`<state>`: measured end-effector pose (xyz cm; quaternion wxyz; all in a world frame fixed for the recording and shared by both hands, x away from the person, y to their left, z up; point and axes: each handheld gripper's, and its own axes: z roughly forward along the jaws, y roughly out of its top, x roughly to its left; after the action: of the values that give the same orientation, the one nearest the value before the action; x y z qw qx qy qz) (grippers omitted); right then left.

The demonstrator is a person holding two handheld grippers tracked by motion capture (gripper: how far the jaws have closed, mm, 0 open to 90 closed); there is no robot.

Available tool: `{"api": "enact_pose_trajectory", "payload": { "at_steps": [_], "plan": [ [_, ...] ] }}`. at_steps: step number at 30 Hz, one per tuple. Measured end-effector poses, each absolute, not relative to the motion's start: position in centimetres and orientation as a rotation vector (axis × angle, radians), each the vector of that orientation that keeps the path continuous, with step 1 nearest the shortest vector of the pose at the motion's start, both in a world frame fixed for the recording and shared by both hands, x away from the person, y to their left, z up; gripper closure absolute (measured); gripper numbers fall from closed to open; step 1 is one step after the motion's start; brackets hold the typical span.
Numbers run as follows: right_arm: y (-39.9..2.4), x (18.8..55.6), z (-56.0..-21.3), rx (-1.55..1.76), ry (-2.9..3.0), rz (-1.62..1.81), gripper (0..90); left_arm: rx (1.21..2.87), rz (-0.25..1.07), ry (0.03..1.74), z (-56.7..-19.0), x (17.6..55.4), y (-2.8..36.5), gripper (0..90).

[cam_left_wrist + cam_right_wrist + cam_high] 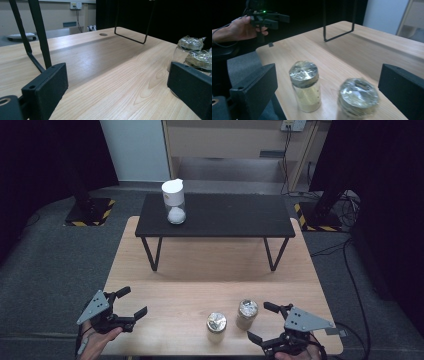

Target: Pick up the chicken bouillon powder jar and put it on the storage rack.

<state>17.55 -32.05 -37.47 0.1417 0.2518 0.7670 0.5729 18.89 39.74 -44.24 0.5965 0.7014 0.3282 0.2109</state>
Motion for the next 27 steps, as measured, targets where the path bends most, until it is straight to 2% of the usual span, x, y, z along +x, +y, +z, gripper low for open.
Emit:
{"api": "enact_pose_trajectory", "payload": {
  "at_steps": [27],
  "plan": [
    [-26.8, 19.8, -38.6, 0.662, 2.387, 1.611, 4.1, 1.640, 0.484, 0.753, -44.2, 19.0, 39.7, 2.3]
  ]
}}
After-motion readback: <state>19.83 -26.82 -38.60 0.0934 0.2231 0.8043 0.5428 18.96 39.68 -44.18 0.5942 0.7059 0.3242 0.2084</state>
